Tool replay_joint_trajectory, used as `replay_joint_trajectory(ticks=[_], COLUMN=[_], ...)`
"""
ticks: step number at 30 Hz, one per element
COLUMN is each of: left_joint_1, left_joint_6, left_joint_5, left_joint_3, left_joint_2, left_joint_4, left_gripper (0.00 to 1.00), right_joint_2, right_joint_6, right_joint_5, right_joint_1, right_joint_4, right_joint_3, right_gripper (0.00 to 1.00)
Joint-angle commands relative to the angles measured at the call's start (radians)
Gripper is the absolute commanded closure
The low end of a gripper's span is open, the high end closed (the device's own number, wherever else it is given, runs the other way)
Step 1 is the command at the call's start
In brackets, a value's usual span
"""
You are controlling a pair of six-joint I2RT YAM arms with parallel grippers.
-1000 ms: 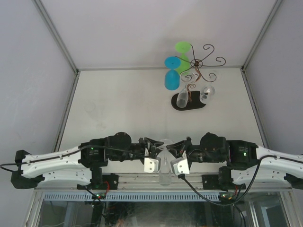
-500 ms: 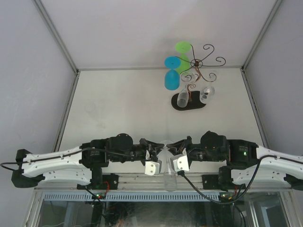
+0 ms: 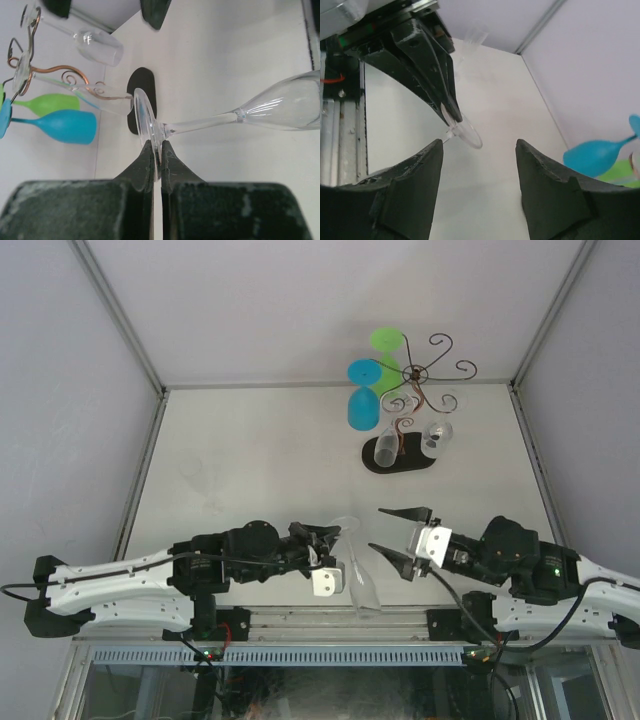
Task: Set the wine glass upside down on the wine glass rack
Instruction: Turn the wine glass upside down at the wine rack.
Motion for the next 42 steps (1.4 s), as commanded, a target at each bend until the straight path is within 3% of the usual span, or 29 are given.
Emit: replay_joint_trajectory(ticks=[1, 9, 16, 32, 37, 42], left_joint_1=[0.004, 0.051, 0.096, 0.149, 0.153, 0.154], left_joint_6=[0.008, 0.004, -0.004, -0.06, -0.068, -0.068], left_joint_5=[-0.108, -0.131, -0.1, 0.001, 0.013, 0.008], left_joint_3=[0.0, -0.032, -0.046, -0.044, -0.041, -0.041], left_joint_2=[-0.015, -0.038, -0.065, -0.076, -0.076, -0.076], left_joint_4=[0.103, 0.152, 0.162, 0.157, 0.157, 0.157], left_gripper=[1.0, 1.0, 1.0, 1.0, 1.0, 1.0], right_joint_2=[-0.056, -0.003, 0.065, 0.151, 0.171, 0.184], right_joint_6=[0.333, 0.675, 0.878, 0.814, 0.795, 0.786], right_joint_5=[0.135, 0.074, -0.068, -0.163, -0.17, -0.191], right_joint_1=[-0.005, -0.043, -0.183, -0.295, -0.309, -0.316], right_joint_4=[0.1, 0.125, 0.201, 0.379, 0.384, 0.38], right_joint_3=[-0.074, -0.139, -0.172, -0.231, -0.232, -0.232], right_gripper=[0.41, 0.44, 0.49, 0.61, 0.72, 0.92])
